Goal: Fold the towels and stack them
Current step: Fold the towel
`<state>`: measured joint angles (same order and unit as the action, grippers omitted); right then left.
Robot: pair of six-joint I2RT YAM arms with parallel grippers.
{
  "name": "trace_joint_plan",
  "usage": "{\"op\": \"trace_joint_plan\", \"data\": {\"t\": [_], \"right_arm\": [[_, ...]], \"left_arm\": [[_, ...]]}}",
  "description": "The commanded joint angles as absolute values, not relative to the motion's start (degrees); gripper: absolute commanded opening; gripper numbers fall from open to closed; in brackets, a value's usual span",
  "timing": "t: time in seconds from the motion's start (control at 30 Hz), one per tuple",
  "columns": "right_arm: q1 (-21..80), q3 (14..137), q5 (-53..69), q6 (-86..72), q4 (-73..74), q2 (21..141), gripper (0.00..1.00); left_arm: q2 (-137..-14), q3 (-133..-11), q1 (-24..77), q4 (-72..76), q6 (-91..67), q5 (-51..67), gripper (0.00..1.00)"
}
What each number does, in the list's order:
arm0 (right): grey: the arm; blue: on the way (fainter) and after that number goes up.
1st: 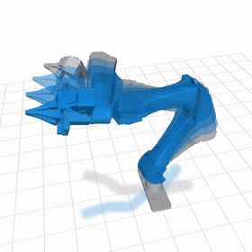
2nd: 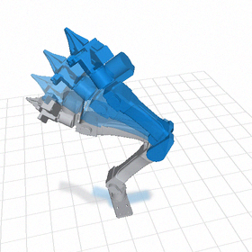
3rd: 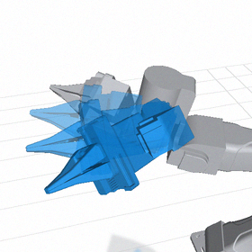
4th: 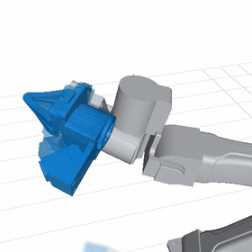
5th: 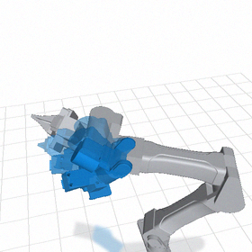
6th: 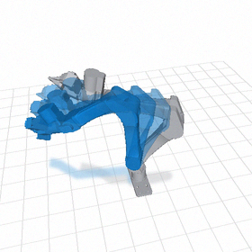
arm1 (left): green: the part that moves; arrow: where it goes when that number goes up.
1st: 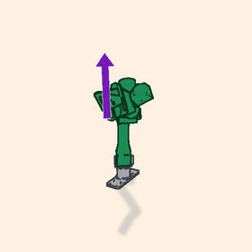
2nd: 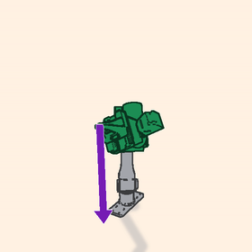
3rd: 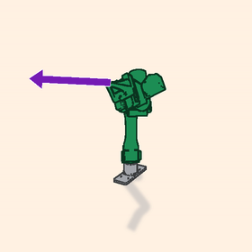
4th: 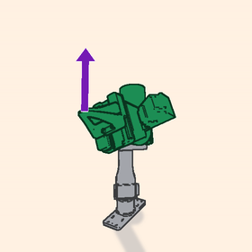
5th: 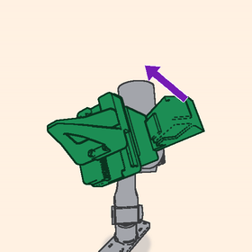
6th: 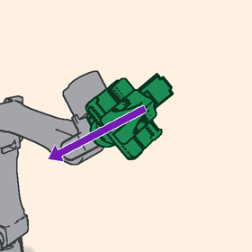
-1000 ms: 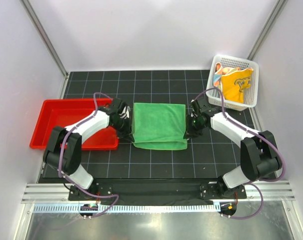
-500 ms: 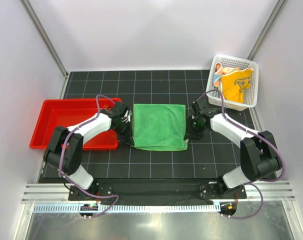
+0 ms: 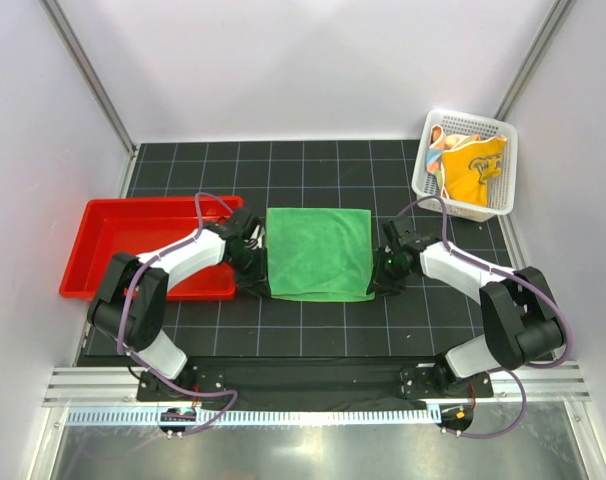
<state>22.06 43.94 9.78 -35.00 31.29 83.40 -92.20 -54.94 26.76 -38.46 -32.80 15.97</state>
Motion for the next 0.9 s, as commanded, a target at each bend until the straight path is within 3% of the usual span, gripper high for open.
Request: {"op": "trace_joint_plan", "data": {"t": [0.0,0.27,0.87], "right_arm": [[22.41,43.77,5.55,-35.07,30.4,83.32,0.32],[22.41,44.21,3.25,-33.75,34.1,79.02,0.25],[22.68,43.42,9.41,-38.58,24.17,81.91,0.29]], "left_arm": [[-90.18,-54.58,26.98,-38.85,-33.31,14.5,0.35],[-87.54,-53.7,27.07,-36.57,-34.89,15.2,0.4],[-91.23,-53.09,27.16,-32.26,-36.83,16.17,0.38]]}}
